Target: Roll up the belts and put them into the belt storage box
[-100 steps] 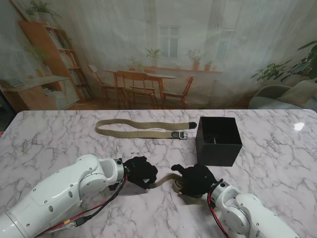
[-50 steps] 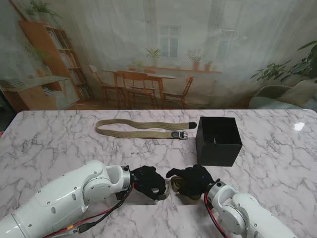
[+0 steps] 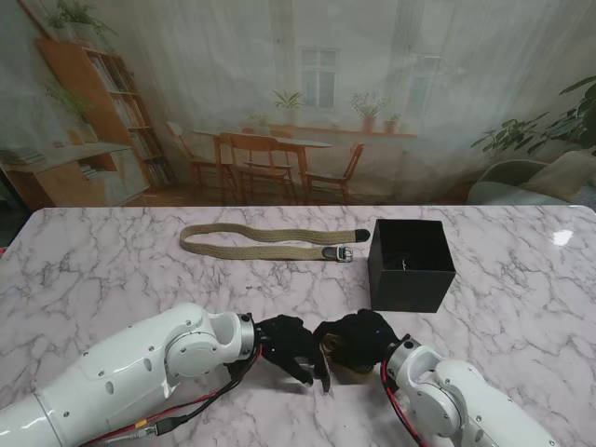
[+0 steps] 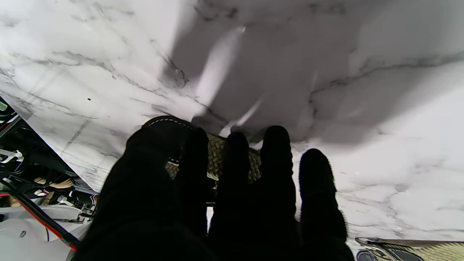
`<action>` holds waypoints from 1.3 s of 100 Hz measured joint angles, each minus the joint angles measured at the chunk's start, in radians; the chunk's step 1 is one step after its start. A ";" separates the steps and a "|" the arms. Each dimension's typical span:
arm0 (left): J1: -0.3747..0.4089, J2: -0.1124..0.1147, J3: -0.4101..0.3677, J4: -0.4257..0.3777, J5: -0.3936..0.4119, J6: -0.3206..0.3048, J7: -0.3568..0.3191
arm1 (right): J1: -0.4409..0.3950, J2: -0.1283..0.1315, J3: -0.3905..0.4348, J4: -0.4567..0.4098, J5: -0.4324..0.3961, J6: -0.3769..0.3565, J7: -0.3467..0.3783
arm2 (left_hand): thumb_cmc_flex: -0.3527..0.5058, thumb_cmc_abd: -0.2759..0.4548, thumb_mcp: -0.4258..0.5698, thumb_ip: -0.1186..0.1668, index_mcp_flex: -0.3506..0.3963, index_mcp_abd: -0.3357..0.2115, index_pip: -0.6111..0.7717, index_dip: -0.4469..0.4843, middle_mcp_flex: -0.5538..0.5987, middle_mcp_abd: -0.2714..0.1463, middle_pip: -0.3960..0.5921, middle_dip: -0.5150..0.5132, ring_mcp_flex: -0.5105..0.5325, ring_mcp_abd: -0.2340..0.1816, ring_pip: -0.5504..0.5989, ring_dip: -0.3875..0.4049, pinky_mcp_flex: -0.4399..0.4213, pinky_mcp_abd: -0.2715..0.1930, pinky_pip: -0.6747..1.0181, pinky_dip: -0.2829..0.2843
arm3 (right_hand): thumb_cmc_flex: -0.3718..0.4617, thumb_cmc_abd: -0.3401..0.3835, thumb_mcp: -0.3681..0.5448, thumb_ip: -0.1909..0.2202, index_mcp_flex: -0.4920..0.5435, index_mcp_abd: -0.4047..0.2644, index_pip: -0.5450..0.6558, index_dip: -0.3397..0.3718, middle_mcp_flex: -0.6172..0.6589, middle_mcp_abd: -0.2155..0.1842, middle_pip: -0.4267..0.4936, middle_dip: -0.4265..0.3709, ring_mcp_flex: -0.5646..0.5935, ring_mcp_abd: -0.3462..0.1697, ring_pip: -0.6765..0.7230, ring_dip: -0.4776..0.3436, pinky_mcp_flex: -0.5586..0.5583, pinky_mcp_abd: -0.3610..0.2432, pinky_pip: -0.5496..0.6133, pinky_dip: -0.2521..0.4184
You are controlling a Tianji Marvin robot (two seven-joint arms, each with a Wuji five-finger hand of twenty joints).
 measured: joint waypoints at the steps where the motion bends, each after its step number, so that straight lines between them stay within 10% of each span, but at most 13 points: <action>1: -0.002 0.000 0.002 0.001 0.000 0.000 0.000 | 0.000 0.000 0.000 0.000 0.002 -0.002 0.001 | -0.001 0.003 0.000 0.000 0.000 0.000 -0.008 -0.003 0.002 0.000 0.000 0.000 0.000 0.001 0.000 -0.001 0.000 0.000 0.000 0.000 | 0.000 0.006 0.000 0.000 0.000 0.006 -0.007 0.000 0.000 0.002 -0.001 -0.001 0.000 0.000 0.000 0.000 0.000 0.000 0.000 0.000; 54: -0.053 -0.002 0.047 0.005 -0.010 0.038 -0.033 | -0.036 -0.002 0.059 -0.030 0.043 -0.040 0.057 | -0.043 0.052 -0.007 0.000 -0.049 0.051 -0.117 -0.115 0.005 -0.090 0.002 -0.012 0.000 0.008 -0.004 -0.009 -0.001 0.000 0.000 0.000 | -0.142 0.324 -0.155 0.096 -0.019 0.108 -0.086 0.012 -0.089 0.006 -0.041 -0.073 -0.096 -0.012 -0.068 -0.049 -0.082 0.037 -0.043 -0.021; 96: -0.061 -0.003 0.054 0.004 -0.014 0.061 -0.041 | -0.081 0.019 0.071 -0.138 -0.064 0.028 0.178 | -0.045 0.063 -0.008 0.000 -0.062 0.065 -0.138 -0.141 0.005 -0.116 0.007 -0.012 0.004 -0.001 0.001 -0.007 -0.001 0.000 0.000 0.000 | -0.382 0.176 -0.336 0.110 -0.250 0.221 -0.271 0.028 -0.499 0.001 -0.139 -0.096 -0.406 0.047 -0.090 -0.104 -0.244 0.102 -0.163 -0.022; 102: -0.060 -0.004 0.053 0.004 -0.014 0.062 -0.041 | -0.082 0.021 0.065 -0.144 -0.070 0.042 0.180 | -0.048 0.063 -0.017 0.000 -0.073 0.070 -0.143 -0.148 0.005 -0.116 0.008 -0.012 0.004 0.000 0.001 -0.007 0.000 0.000 0.000 0.000 | -0.382 0.165 -0.334 0.110 -0.260 0.221 -0.295 0.037 -0.536 0.002 -0.151 -0.104 -0.454 0.100 -0.263 -0.164 -0.254 0.112 -0.172 -0.022; 130: -0.060 -0.004 0.052 0.005 -0.014 0.064 -0.041 | -0.074 0.026 0.012 -0.154 -0.125 0.117 0.163 | -0.048 0.063 -0.017 0.000 -0.073 0.072 -0.148 -0.161 0.005 -0.116 0.011 -0.012 0.005 0.002 0.001 -0.007 0.000 0.000 0.000 0.000 | -0.238 0.026 -0.313 0.110 -0.263 0.240 -0.335 0.097 -0.575 0.032 -0.124 -0.062 -0.453 0.126 -0.249 -0.147 -0.229 0.114 -0.160 0.005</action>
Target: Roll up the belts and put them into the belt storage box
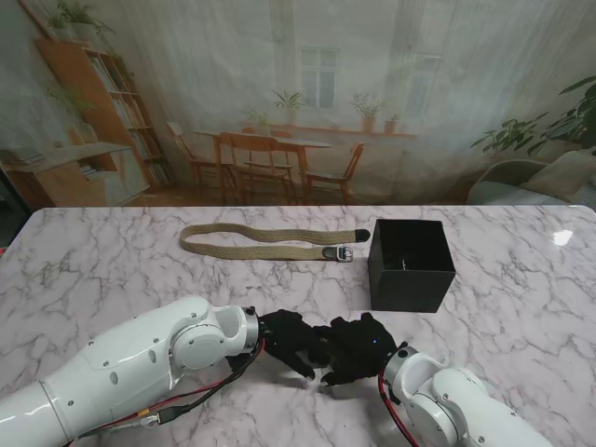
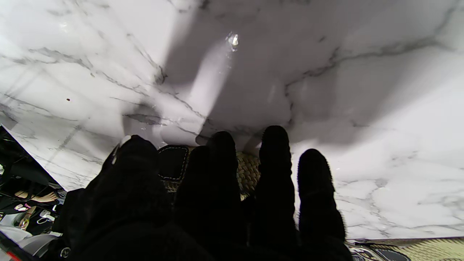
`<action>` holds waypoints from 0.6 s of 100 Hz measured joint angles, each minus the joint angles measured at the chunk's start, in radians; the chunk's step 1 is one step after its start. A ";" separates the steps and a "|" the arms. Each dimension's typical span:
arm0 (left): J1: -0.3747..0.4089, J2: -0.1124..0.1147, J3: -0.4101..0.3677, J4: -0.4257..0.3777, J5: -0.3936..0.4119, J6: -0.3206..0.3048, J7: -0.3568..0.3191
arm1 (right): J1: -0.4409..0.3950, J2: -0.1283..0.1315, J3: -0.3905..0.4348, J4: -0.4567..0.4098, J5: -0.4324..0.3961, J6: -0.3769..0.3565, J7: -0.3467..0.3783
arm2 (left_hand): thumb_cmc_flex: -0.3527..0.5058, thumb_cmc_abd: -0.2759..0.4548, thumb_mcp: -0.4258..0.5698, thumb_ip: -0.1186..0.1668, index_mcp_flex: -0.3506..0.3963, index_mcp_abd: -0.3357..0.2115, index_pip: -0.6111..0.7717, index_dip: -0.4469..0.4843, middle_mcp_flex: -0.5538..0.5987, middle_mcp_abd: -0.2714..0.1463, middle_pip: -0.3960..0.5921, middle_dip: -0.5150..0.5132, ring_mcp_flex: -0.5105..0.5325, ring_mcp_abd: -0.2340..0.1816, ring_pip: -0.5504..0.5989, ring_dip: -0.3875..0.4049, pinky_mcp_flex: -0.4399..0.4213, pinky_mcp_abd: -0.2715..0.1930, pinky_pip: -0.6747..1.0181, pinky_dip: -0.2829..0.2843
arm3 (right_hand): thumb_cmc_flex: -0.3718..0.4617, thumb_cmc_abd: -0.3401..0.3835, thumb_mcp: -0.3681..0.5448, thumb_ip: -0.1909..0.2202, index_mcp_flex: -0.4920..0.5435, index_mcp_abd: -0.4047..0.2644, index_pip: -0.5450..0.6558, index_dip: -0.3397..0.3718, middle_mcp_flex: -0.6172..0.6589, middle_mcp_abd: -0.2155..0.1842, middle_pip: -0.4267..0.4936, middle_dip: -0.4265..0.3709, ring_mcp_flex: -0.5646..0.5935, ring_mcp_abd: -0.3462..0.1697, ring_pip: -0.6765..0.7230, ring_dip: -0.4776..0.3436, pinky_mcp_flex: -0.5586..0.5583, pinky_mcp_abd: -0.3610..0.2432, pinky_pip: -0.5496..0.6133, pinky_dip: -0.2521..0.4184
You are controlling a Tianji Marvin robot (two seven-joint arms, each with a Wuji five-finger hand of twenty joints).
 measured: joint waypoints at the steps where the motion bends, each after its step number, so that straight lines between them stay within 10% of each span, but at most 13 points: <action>1: 0.000 0.000 0.000 0.000 0.000 0.000 0.000 | 0.001 0.000 -0.002 0.001 0.000 0.002 -0.002 | 0.000 0.000 0.000 0.000 0.000 0.000 0.000 -0.001 0.000 0.000 0.000 0.000 0.000 0.000 0.000 0.000 0.000 0.000 0.000 0.000 | 0.012 -0.004 0.003 0.000 0.000 0.002 0.001 0.004 0.000 0.001 0.004 0.001 0.003 0.002 0.000 0.003 0.001 0.000 0.003 0.004; 9: 0.001 0.000 -0.001 0.000 0.000 0.000 0.000 | 0.014 0.001 -0.023 0.012 0.000 0.019 -0.024 | 0.000 0.000 0.000 0.000 0.000 0.001 0.000 -0.003 0.000 0.000 0.000 0.000 0.000 0.000 0.001 0.000 0.000 0.000 0.000 0.000 | 0.103 -0.036 0.027 0.007 0.001 0.004 0.014 0.028 0.001 0.001 0.040 0.022 0.019 0.013 0.033 0.026 0.030 0.000 0.029 0.019; 25: 0.006 0.000 -0.009 0.001 0.003 -0.001 0.000 | 0.025 -0.005 -0.036 0.030 0.000 0.041 -0.054 | 0.000 0.000 0.000 0.000 -0.001 0.003 -0.003 -0.004 0.000 0.000 0.000 -0.009 0.000 0.000 0.001 0.000 0.002 0.000 0.000 0.000 | 0.111 -0.157 0.378 0.007 0.002 0.005 0.077 0.041 0.028 -0.001 0.113 0.064 0.031 -0.010 0.101 0.045 0.104 -0.024 0.097 0.036; 60: 0.065 0.001 -0.092 -0.012 0.046 -0.021 -0.004 | 0.040 -0.019 -0.058 0.065 0.018 0.077 -0.129 | -0.001 0.000 0.000 0.000 -0.026 0.038 -0.021 -0.016 -0.005 0.035 -0.073 -0.094 -0.002 0.017 0.001 -0.030 0.005 0.000 0.000 0.000 | 0.258 -0.301 0.473 -0.033 0.082 -0.002 0.254 0.013 0.150 0.000 0.227 0.135 0.165 -0.042 0.101 0.047 0.331 -0.086 0.182 -0.005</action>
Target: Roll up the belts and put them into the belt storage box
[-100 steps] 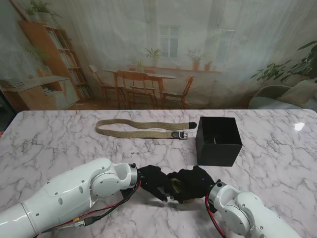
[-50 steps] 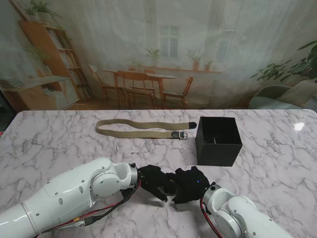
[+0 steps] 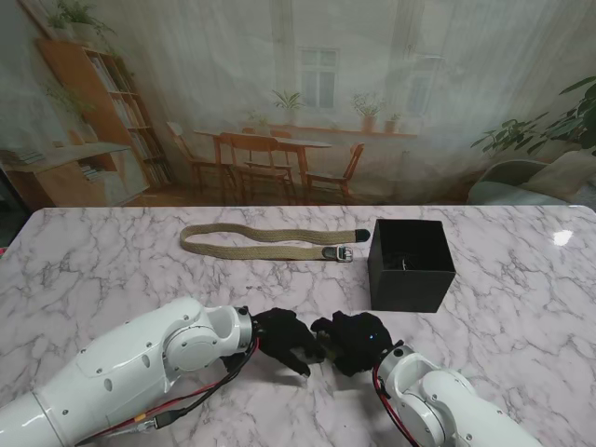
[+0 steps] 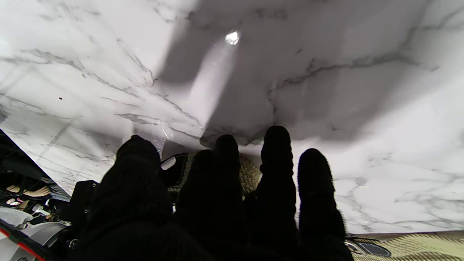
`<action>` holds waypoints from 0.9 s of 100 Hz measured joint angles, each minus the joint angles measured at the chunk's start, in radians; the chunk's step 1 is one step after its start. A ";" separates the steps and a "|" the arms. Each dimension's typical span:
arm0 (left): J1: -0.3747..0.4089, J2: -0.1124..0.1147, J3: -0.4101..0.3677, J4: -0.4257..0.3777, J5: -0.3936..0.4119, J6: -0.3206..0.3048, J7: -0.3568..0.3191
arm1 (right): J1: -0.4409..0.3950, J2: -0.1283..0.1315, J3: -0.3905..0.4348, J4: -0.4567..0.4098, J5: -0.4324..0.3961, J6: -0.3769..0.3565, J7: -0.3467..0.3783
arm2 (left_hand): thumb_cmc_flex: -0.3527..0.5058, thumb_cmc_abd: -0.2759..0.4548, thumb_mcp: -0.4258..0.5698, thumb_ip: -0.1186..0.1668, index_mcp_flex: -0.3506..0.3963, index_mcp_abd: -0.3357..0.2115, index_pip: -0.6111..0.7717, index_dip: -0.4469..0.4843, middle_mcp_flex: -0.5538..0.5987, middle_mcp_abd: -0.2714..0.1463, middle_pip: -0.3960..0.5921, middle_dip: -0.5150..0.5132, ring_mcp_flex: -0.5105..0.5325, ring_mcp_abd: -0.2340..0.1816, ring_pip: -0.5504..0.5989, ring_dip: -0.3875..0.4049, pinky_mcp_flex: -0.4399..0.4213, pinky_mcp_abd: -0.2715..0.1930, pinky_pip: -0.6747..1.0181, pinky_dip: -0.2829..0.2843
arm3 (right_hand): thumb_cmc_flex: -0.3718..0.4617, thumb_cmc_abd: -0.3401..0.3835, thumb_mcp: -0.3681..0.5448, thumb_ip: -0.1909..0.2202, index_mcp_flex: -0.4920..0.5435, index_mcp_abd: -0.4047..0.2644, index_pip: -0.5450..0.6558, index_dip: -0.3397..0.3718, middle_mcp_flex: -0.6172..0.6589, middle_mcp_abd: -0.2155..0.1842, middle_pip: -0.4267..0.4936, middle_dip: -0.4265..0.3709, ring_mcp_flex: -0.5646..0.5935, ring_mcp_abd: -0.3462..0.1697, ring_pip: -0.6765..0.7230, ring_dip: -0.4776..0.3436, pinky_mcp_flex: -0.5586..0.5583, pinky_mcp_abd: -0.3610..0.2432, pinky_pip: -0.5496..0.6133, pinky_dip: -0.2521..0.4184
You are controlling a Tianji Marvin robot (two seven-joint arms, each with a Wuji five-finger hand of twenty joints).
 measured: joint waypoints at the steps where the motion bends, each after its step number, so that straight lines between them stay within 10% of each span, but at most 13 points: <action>1: 0.004 0.000 -0.005 -0.002 0.003 -0.001 -0.001 | 0.000 0.000 0.000 0.000 0.000 0.000 0.000 | 0.000 0.000 0.000 0.000 0.000 0.005 -0.001 0.000 -0.001 0.007 -0.004 -0.009 0.000 0.000 0.000 0.000 0.000 0.000 0.000 0.000 | 0.001 0.000 0.000 0.000 0.000 0.000 0.001 0.000 0.003 0.000 0.002 0.001 0.002 -0.001 0.000 0.000 0.003 -0.001 0.000 -0.004; 18: 0.089 0.006 -0.114 -0.038 0.074 -0.023 -0.005 | 0.011 0.000 -0.014 0.000 -0.002 0.019 0.004 | -0.001 0.011 0.000 0.000 -0.002 0.060 -0.002 0.000 -0.009 0.120 -0.080 -0.059 0.000 0.004 0.000 -0.001 0.005 0.000 0.000 0.000 | 0.011 -0.035 0.004 -0.002 0.002 -0.003 0.039 0.000 0.031 0.000 0.021 0.018 0.042 -0.004 0.000 0.024 0.048 -0.012 0.002 -0.020; 59: 0.304 0.008 -0.414 -0.176 0.241 -0.096 0.045 | 0.027 -0.006 -0.042 0.025 0.019 0.049 -0.045 | -0.001 0.011 0.000 0.000 -0.002 0.061 -0.002 0.000 -0.009 0.120 -0.080 -0.059 0.000 0.004 0.000 -0.001 0.009 0.000 0.000 0.000 | 0.066 -0.102 0.009 -0.153 0.034 -0.079 0.139 0.103 0.129 0.001 0.068 0.084 0.164 -0.006 0.038 0.091 0.170 -0.027 0.047 -0.033; 90: 0.456 -0.004 -0.637 -0.280 0.359 -0.134 0.169 | 0.020 -0.012 -0.029 0.049 0.026 0.013 -0.094 | -0.001 0.011 0.000 0.000 -0.001 0.061 -0.002 0.000 -0.007 0.124 -0.080 -0.059 0.011 0.008 0.000 -0.001 0.014 0.001 0.001 0.000 | 0.066 -0.110 0.008 -0.176 0.051 -0.216 0.164 0.103 0.156 0.001 0.068 0.105 0.188 -0.006 0.061 0.099 0.191 -0.027 0.076 -0.034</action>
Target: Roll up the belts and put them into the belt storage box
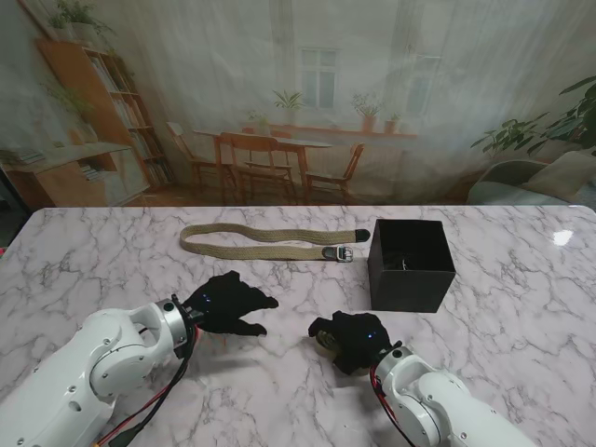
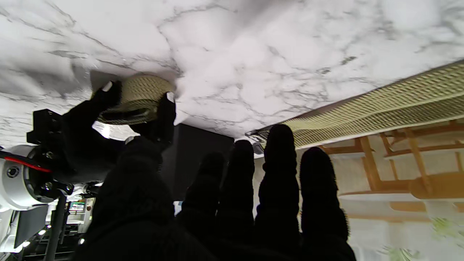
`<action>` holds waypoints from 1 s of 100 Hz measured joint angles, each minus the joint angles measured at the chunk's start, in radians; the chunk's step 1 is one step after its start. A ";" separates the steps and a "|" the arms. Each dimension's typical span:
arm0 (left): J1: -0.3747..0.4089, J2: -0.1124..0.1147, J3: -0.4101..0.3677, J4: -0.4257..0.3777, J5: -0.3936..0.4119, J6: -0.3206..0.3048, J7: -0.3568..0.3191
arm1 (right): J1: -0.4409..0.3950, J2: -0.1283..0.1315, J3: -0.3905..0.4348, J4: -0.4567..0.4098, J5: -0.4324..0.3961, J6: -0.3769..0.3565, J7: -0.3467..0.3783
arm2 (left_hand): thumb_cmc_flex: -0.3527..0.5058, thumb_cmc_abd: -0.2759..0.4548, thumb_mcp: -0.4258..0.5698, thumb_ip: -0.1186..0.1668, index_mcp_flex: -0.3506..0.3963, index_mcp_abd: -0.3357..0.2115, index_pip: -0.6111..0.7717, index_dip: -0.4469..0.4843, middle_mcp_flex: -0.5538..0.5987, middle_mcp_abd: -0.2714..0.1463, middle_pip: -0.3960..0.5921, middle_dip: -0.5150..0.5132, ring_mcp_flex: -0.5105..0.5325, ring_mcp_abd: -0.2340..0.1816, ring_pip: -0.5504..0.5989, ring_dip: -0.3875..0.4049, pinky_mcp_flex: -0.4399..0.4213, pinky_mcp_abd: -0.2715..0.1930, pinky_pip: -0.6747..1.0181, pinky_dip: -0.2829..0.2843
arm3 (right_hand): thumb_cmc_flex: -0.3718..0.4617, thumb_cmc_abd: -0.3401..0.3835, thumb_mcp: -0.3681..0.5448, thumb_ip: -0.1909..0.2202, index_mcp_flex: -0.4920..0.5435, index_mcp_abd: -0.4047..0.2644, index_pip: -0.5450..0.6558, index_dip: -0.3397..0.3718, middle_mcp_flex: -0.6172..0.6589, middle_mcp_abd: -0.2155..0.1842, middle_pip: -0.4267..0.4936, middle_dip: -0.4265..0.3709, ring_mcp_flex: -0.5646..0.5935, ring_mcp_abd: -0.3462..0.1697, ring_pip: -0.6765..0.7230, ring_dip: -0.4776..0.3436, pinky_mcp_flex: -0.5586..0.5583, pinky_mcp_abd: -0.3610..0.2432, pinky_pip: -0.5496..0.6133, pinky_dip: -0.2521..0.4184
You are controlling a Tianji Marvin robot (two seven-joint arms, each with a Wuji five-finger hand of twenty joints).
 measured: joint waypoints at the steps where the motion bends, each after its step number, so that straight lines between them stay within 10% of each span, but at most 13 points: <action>1: 0.002 0.000 -0.004 -0.001 0.002 0.000 0.003 | -0.001 0.000 0.001 0.000 -0.001 -0.001 0.000 | 0.000 0.000 0.000 0.000 0.000 0.000 0.000 0.000 0.000 0.000 0.000 0.000 0.000 0.000 0.000 0.000 0.000 0.000 0.000 0.000 | 0.000 0.000 0.000 -0.004 0.000 0.000 0.000 0.000 0.000 0.000 0.000 0.002 0.000 0.000 0.000 0.000 0.000 0.000 0.001 0.000; 46: 0.062 -0.004 -0.113 -0.024 0.086 0.039 0.121 | -0.129 0.002 0.142 -0.116 -0.083 -0.097 0.013 | -0.001 0.013 -0.002 0.000 0.004 -0.012 0.002 0.005 0.001 0.004 0.000 0.000 0.000 0.000 -0.009 -0.003 -0.006 0.000 0.000 -0.002 | 0.001 -0.001 -0.001 -0.051 0.020 -0.025 0.016 -0.014 0.018 0.000 0.000 0.016 0.017 0.000 0.000 0.000 0.008 0.000 0.029 0.010; 100: 0.042 -0.004 -0.128 0.072 0.172 0.234 0.188 | -0.140 0.001 0.372 -0.329 -0.278 -0.226 -0.031 | -0.013 0.052 -0.008 0.000 0.115 -0.068 0.234 0.286 -0.054 0.007 -0.059 -0.018 -0.097 0.001 -0.177 -0.177 -0.113 0.052 -0.229 -0.122 | 0.001 -0.002 -0.002 -0.056 0.059 -0.027 0.011 -0.027 0.027 0.000 0.000 0.029 0.024 0.000 0.000 0.000 0.012 -0.001 0.032 0.018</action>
